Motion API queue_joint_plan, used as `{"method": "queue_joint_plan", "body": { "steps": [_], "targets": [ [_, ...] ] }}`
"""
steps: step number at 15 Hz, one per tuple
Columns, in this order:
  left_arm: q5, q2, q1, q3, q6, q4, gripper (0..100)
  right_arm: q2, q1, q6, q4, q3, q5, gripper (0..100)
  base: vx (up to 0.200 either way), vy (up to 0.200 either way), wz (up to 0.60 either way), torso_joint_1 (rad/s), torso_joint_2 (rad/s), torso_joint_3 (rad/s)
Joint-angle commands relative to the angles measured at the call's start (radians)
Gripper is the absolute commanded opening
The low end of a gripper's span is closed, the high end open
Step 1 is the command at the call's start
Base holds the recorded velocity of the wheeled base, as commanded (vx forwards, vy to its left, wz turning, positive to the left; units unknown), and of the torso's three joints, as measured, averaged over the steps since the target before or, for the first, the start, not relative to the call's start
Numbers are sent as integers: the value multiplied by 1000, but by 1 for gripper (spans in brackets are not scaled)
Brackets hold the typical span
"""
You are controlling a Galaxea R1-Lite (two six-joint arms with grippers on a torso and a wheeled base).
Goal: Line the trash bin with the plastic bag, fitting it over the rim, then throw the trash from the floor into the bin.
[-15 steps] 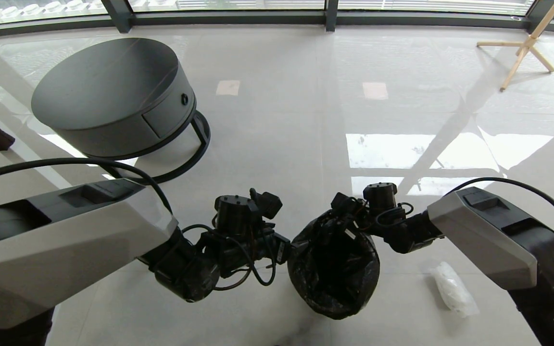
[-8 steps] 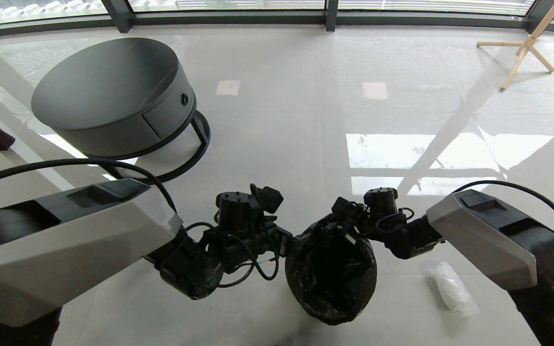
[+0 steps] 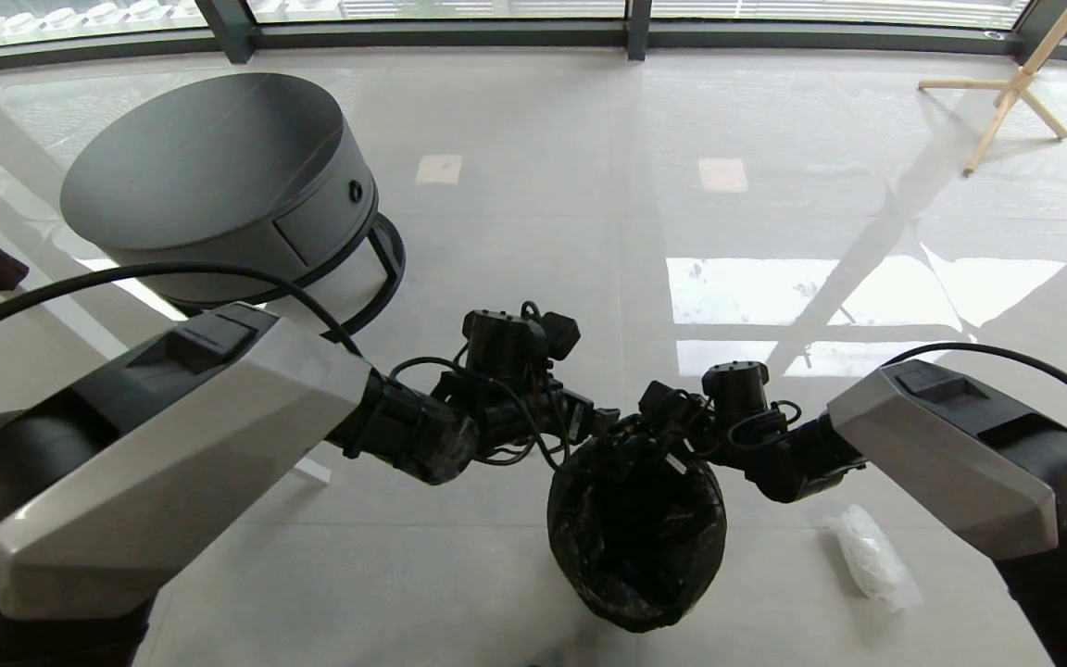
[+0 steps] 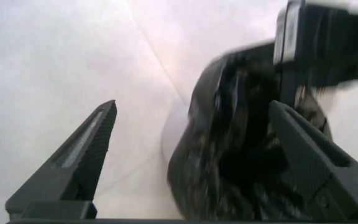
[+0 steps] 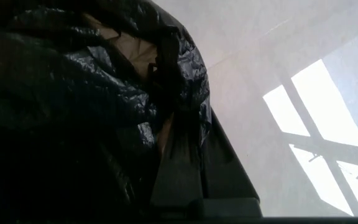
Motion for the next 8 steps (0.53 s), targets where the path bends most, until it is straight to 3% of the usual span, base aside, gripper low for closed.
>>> {"method": "queue_joint_plan", "body": {
  "steps": [1,8],
  "targets": [
    [0,46,-19,-47,0,2,100,-12,8,0,-1,0,0,0,0,0,0,0,0,0],
    [2,187,-19,-142,17,8,100,-12,12,0,-1,-1,0,0,0,0,0,0,0,0]
  ]
}}
